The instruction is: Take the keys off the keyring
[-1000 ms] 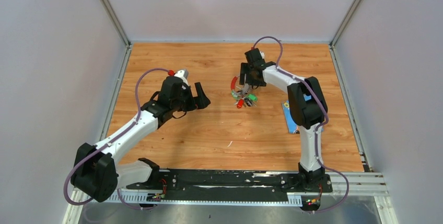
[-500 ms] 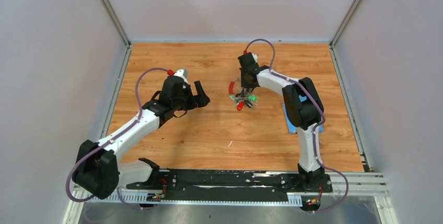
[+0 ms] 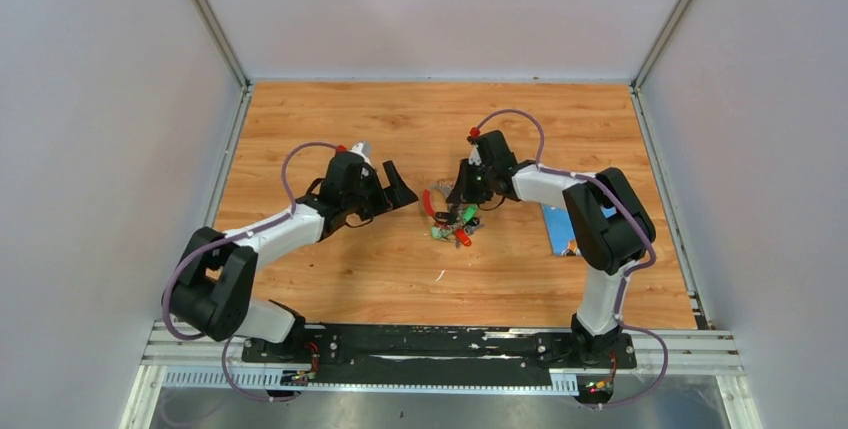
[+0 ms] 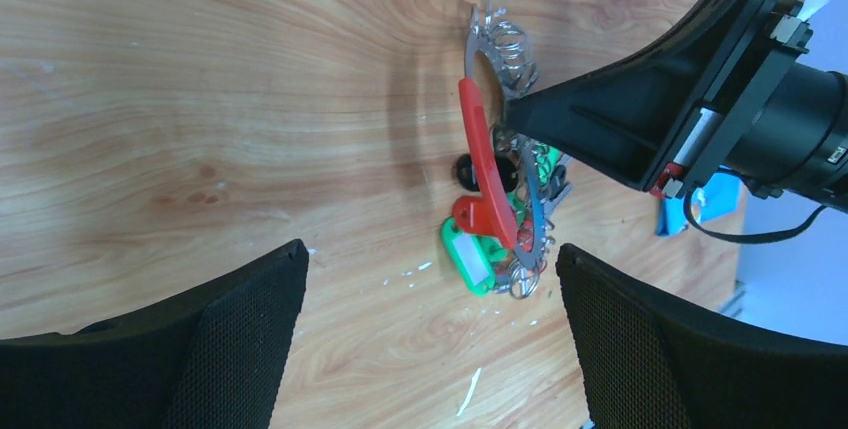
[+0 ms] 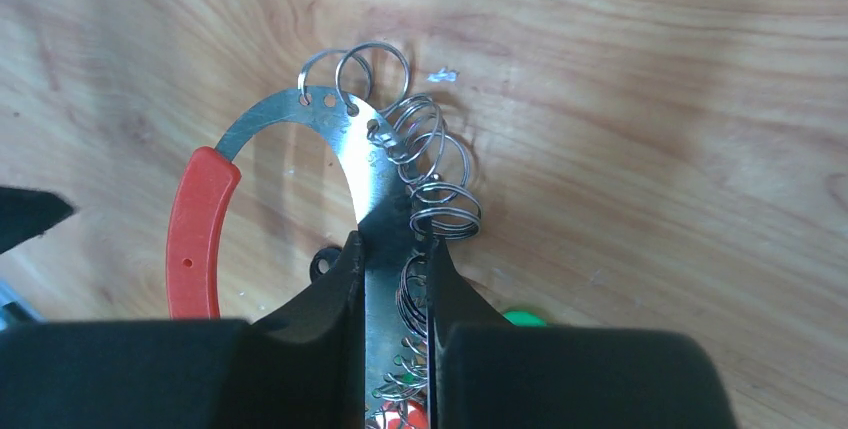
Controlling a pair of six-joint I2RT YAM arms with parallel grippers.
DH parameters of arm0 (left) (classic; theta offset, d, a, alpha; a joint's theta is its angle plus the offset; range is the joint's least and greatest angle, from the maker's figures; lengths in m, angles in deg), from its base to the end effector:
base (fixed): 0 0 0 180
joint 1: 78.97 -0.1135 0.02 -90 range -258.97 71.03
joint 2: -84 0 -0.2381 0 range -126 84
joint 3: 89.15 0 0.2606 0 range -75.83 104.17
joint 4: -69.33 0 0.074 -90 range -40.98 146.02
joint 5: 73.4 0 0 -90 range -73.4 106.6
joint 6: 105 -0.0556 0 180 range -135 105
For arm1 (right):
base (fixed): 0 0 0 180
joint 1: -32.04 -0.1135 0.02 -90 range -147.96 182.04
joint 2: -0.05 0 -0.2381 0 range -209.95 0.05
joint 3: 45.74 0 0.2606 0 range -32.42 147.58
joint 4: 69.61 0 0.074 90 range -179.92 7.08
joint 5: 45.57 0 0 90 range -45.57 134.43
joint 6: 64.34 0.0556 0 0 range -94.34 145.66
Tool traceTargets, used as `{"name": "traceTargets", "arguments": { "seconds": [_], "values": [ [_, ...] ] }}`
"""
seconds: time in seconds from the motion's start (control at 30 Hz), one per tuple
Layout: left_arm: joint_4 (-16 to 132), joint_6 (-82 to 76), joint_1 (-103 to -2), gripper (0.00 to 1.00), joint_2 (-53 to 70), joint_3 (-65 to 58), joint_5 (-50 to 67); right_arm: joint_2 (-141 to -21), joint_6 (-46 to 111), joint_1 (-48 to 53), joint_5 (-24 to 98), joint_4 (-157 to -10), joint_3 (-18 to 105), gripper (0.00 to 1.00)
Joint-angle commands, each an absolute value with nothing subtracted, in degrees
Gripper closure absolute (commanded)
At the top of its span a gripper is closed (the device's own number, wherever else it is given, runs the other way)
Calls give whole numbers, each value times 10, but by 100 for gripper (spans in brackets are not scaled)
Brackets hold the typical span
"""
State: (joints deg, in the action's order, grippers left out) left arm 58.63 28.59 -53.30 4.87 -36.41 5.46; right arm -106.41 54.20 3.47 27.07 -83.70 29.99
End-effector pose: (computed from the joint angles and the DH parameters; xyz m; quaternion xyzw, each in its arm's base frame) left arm 0.2757 -0.1444 0.1540 -0.0961 0.8869 -0.3235 0.3155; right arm 0.3448 0.2066 0.1191 -0.0582 0.9127 0.3039 0.2669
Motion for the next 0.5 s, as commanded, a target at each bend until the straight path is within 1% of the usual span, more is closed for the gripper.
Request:
{"name": "traceTargets", "arguments": {
  "seconds": [0.0, 0.1, 0.2, 0.33, 0.47],
  "values": [
    [707, 367, -535, 5, -1, -393, -12, -1043, 580, 33, 213, -789, 279, 99],
    [773, 417, -534, 8, -47, -401, -38, -1039, 581, 30, 222, -784, 268, 99],
    [808, 449, -528, 14, -82, -391, -53, -1029, 579, 27, 234, -783, 257, 99],
    [821, 469, -513, 23, -125, -361, -65, -1009, 564, 18, 265, -794, 252, 99],
    [834, 492, -499, 30, -162, -344, -78, -994, 549, 8, 292, -811, 254, 99]
  ]
}}
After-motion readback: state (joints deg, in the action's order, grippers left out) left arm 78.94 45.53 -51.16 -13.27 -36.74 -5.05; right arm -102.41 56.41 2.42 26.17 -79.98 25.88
